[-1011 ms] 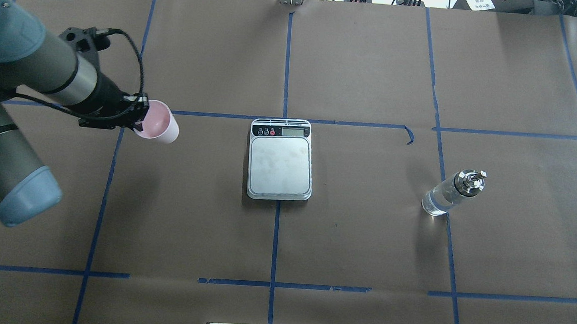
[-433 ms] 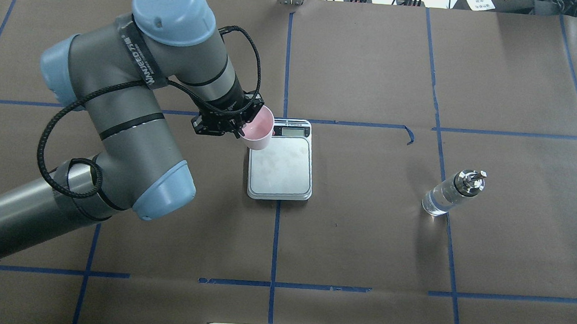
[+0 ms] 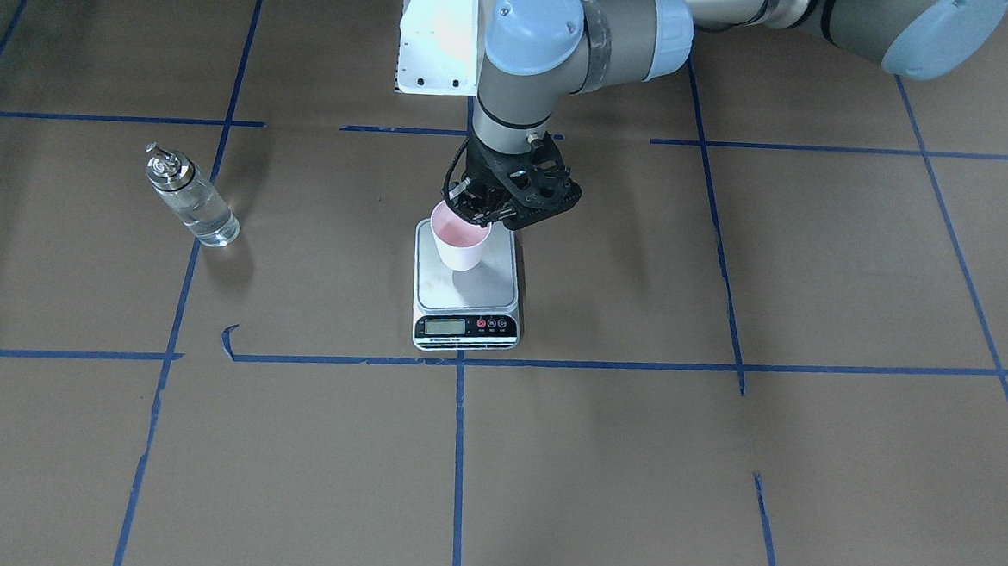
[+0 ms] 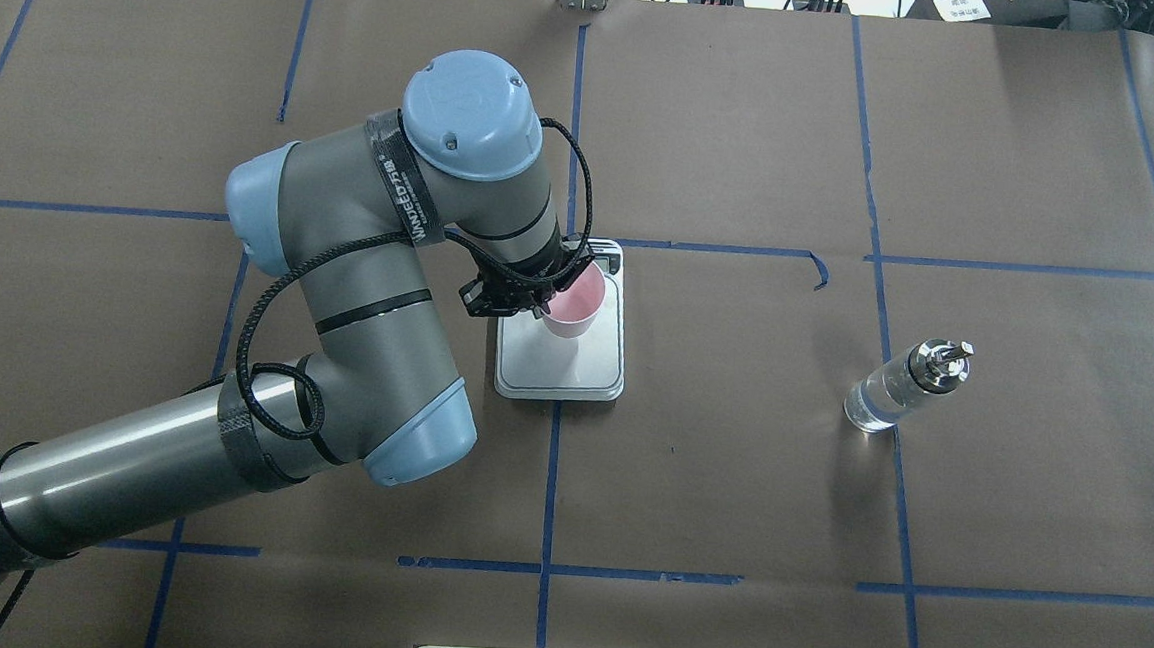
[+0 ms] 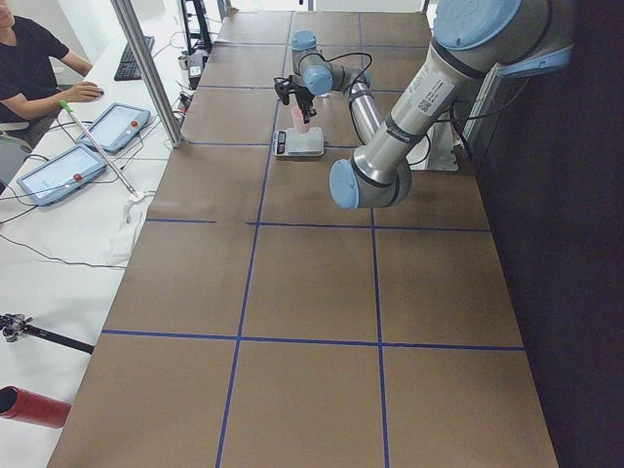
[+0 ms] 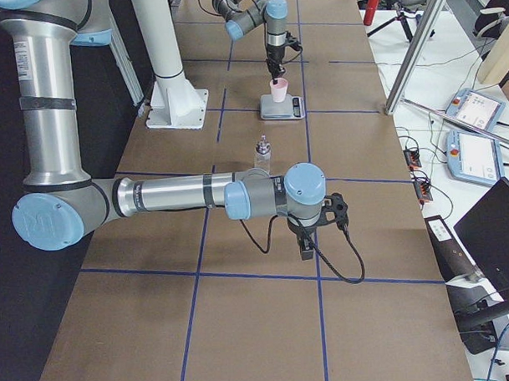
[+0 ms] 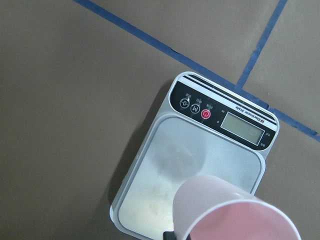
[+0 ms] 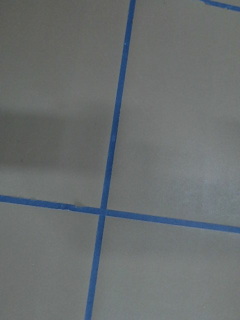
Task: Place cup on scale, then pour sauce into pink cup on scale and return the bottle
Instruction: 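Carry the pink cup with the left gripper onto the scale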
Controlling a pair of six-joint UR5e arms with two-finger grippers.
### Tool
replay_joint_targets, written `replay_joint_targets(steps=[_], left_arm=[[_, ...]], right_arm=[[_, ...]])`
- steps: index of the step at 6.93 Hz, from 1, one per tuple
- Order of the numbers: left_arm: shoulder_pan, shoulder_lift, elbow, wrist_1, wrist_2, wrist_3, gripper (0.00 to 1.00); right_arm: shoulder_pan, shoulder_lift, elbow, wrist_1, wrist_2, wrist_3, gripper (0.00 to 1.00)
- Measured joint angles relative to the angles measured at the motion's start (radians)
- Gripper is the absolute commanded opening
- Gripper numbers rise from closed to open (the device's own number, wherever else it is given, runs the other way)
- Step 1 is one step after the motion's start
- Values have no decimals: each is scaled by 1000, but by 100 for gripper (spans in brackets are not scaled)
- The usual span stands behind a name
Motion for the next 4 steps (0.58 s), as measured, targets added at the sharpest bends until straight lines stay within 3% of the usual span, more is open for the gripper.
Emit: replay_joint_targets(steps=[1,2,3,4], left_arm=[[6,-1,24,-17,3,-1,0],[9,3,33,-24,4,2,7],[9,8,36,-25,5,7,99],[9,13,31,-26,6,12,100]], right_arm=[[0,0,0,0,-1,1,100],[0,-1,-1,0,1,1,100],[0,-4,-1,0,5,2,100],[0,-7,1,1,8,1,100]])
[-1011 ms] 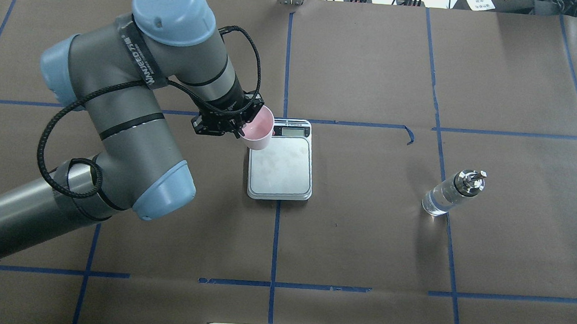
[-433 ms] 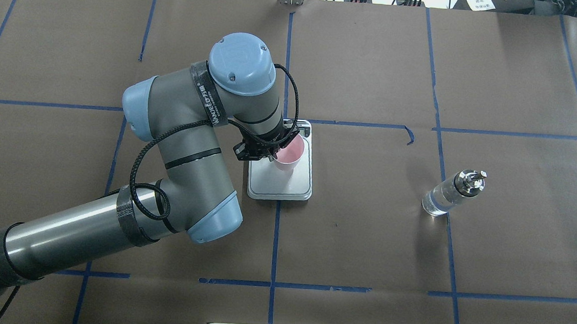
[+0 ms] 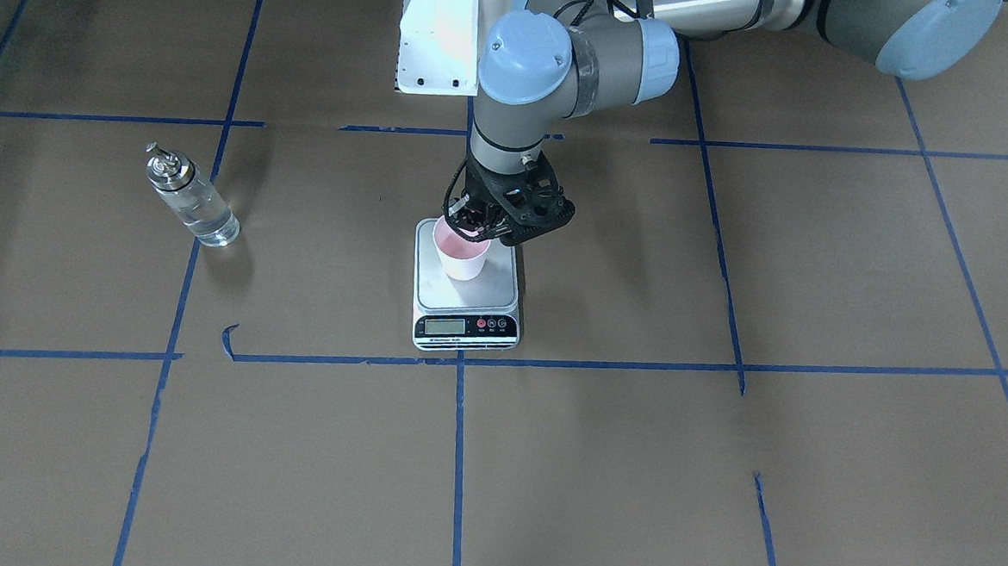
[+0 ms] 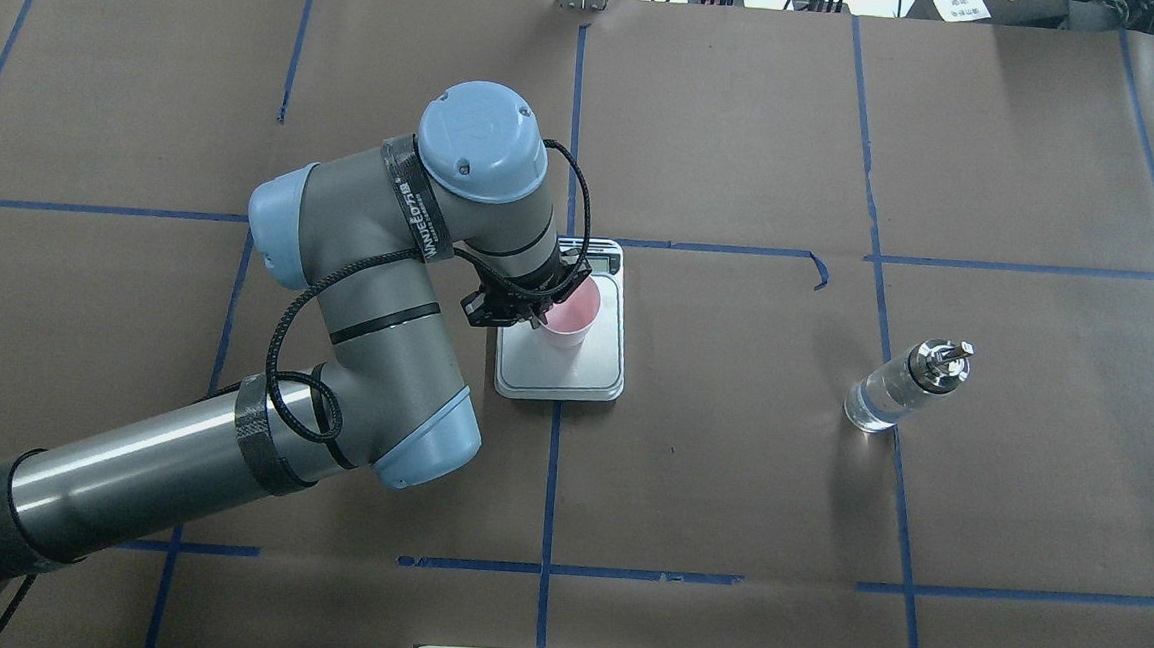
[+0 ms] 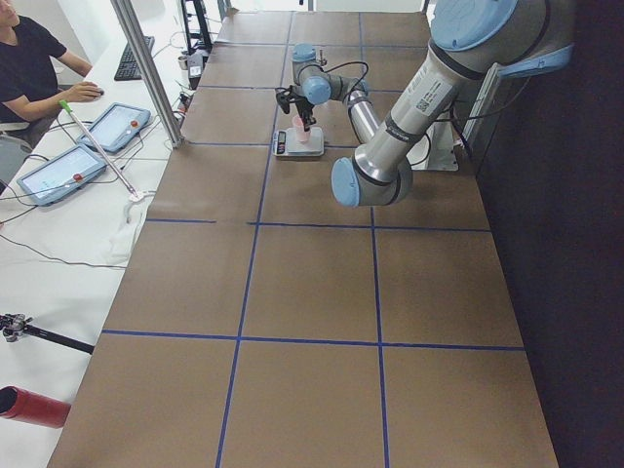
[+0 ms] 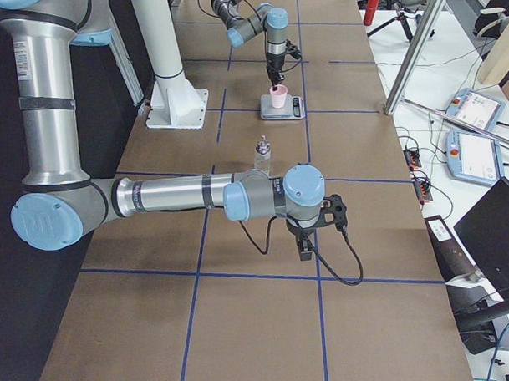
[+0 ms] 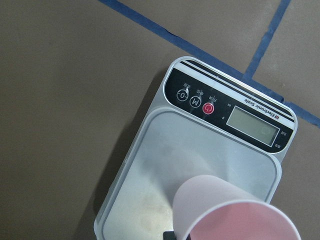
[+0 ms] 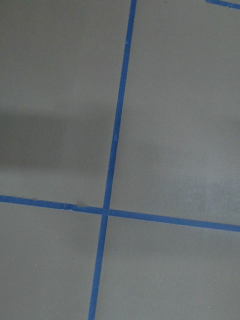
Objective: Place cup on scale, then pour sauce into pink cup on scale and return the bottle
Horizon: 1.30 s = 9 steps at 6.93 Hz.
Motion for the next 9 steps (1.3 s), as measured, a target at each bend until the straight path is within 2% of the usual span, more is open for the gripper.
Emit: replay_joint_targets(steps=[2,3,5,6,8,9], left_arm=[[-9,7,-47,2,1,14,100],[-34,8,-88,10,-3,32,100],[-133,24,-176,66,-50,147,100],[-180,61,-227,87,-74,220,100],[-271,137,-297,100,-90,343,100],[-307,162,-308,101,-91,401,100]], right_arm=[[0,5,21,-4,9,5,100],[-2,1,70,-22,11,30,100],[-51,-59,277,-76,3,180,100],[-110,-98,400,-86,-5,335,100],[-303,-152,656,-87,-70,767,100],[-438,-158,764,-85,-162,968,100]])
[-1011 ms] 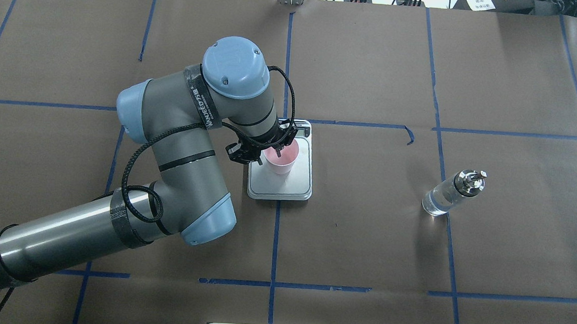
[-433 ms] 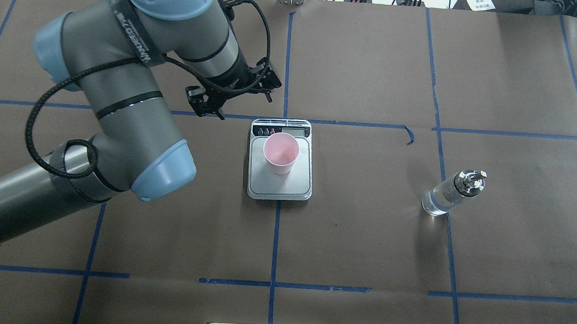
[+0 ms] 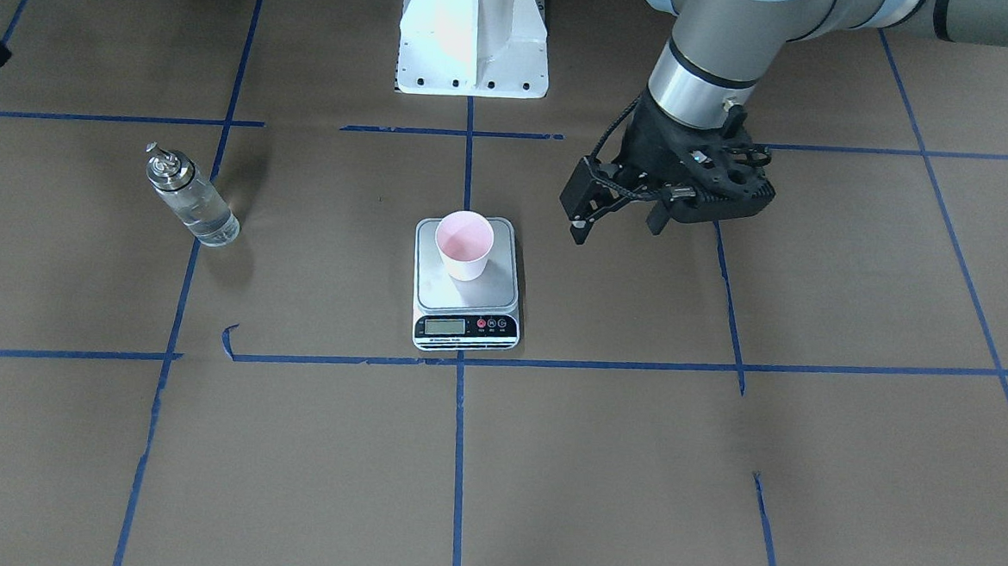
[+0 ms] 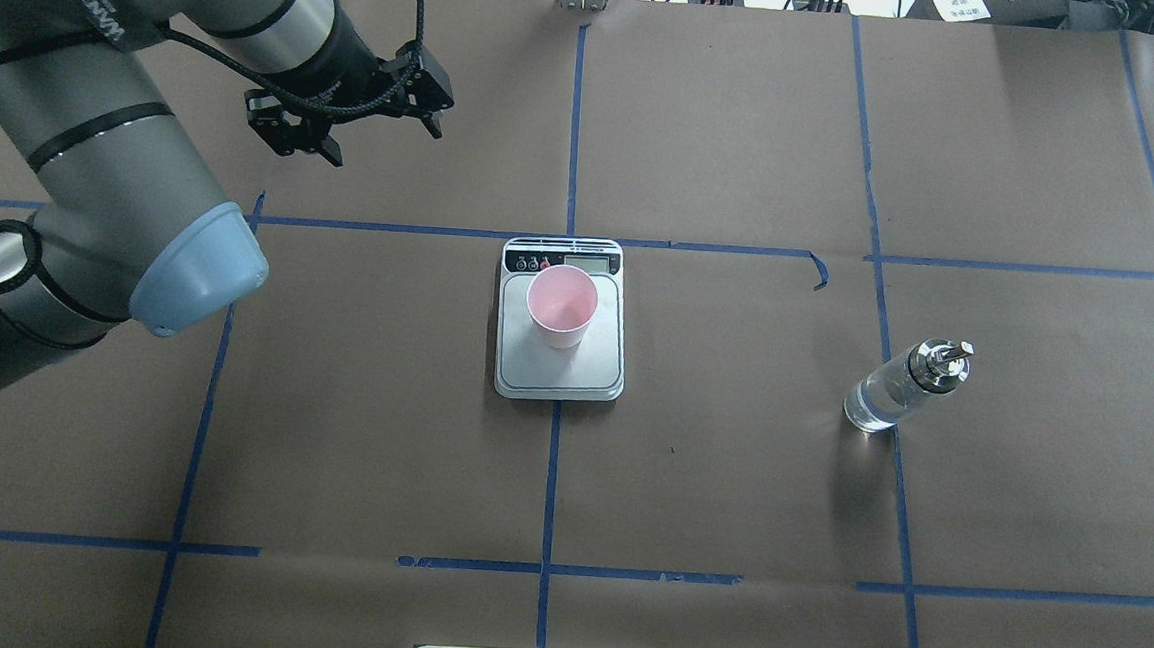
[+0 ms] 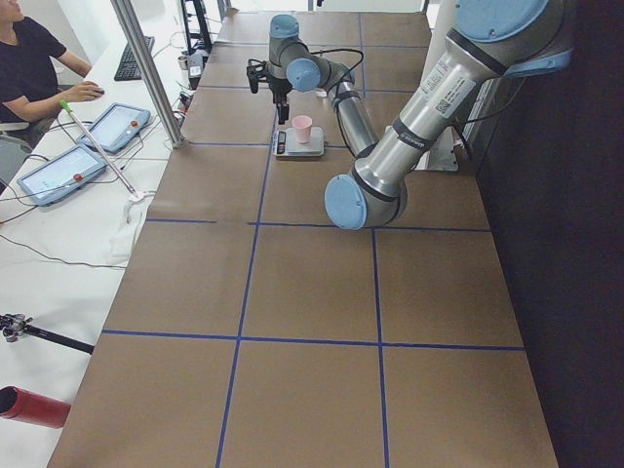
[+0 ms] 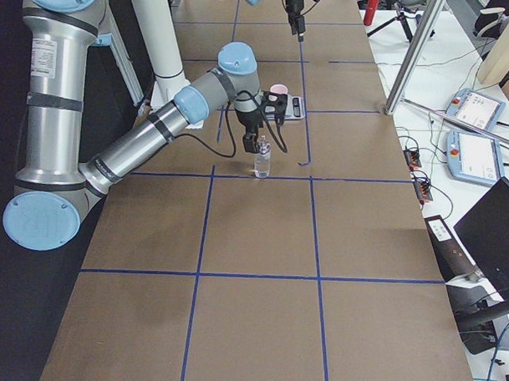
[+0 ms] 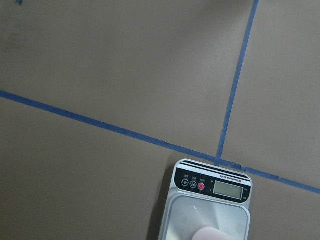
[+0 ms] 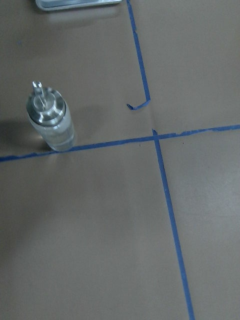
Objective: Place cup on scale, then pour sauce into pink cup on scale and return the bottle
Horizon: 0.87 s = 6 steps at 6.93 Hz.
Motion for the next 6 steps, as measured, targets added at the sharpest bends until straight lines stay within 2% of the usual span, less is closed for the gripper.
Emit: replay_joint_targets(steps=[2,3,4,6], left_arm=[[-57,43,-13,0,-1,98,100],[-73,57,-17,-1,-1,126,100],[-83,69,-19,-1,-1,155,100],[-102,115,-32,-1,0,250,100]], right_arm=[[-292,-4,140,28,-255,297,100],[-460,-17,162,62,-438,420,100],[-663,-50,164,83,-697,497,100],[-893,-99,120,104,-1058,547,100]])
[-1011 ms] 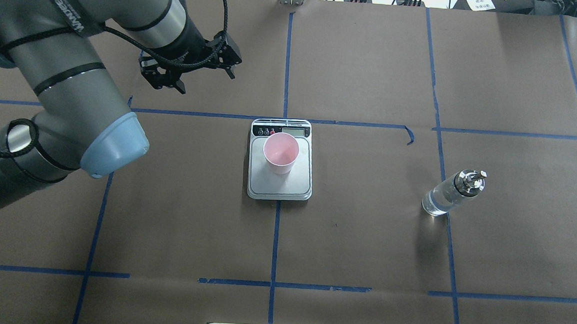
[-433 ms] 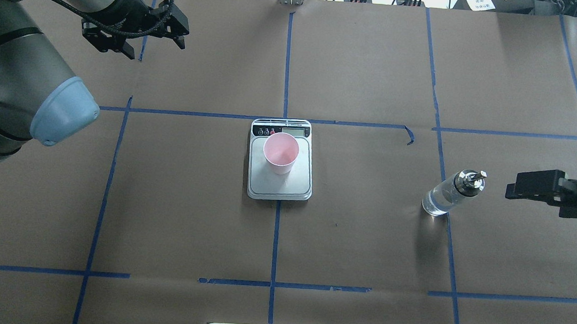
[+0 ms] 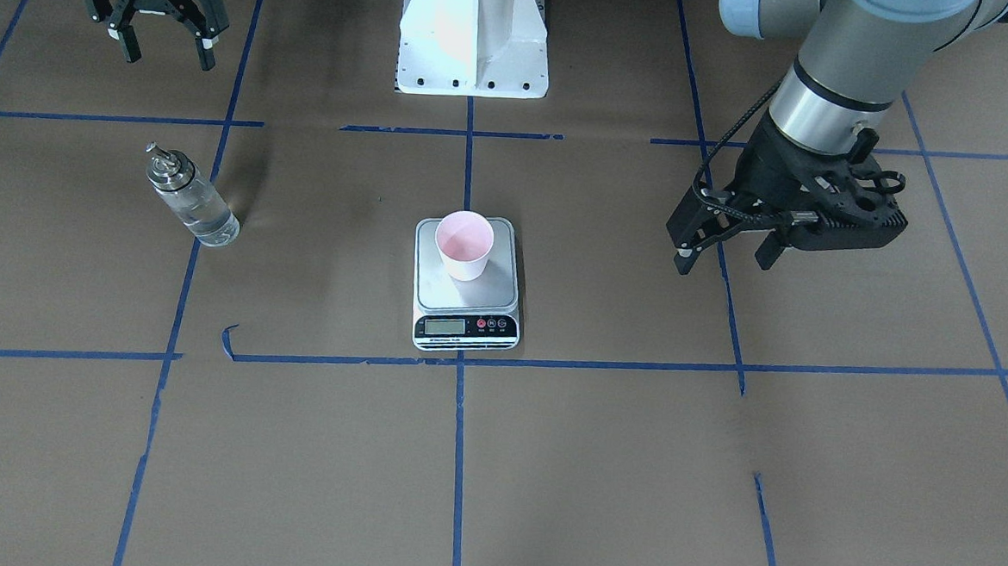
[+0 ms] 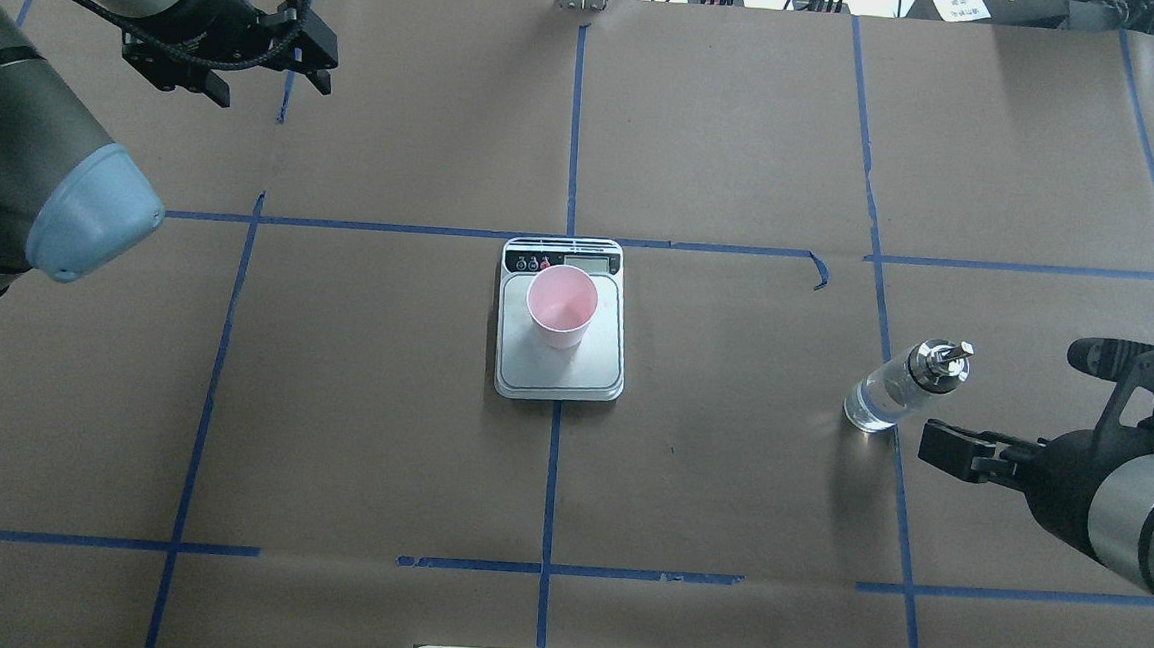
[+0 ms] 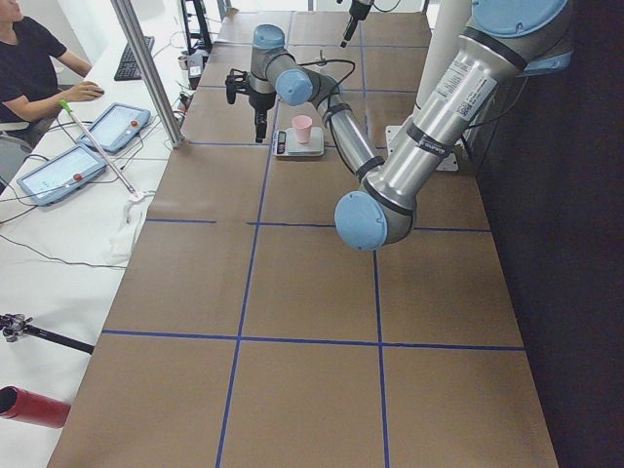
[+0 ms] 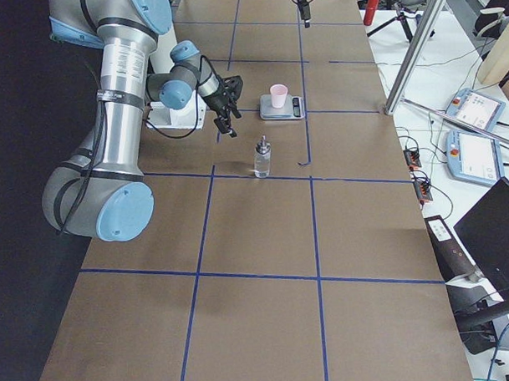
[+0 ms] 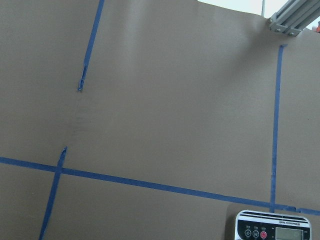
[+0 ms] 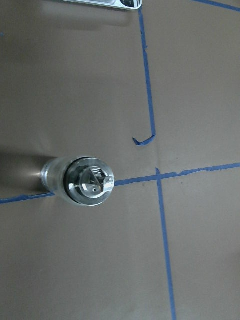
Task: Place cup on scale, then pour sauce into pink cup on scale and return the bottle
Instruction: 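Reach the right gripper to the glass sauce bottle while the left arm retracts, then grasp the glass sauce bottle with the right gripper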
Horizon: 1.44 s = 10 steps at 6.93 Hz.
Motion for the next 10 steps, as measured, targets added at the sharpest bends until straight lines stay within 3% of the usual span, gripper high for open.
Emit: replay_joint_targets(steps=[1,4,6,10], left_arm=[[-7,43,-18,-1,3,69,100],[-50,159,-33,-3,13,315,100],[-77,174,-28,-4,13,368,100],[-81,172,-20,-4,11,372,100]], right_arm=[[-66,-9,-77,53,-146,10,100],[-147,-20,-461,467,-448,13,100],[-164,-3,-549,557,-521,12,100],[-168,53,-602,572,-548,14,100]])
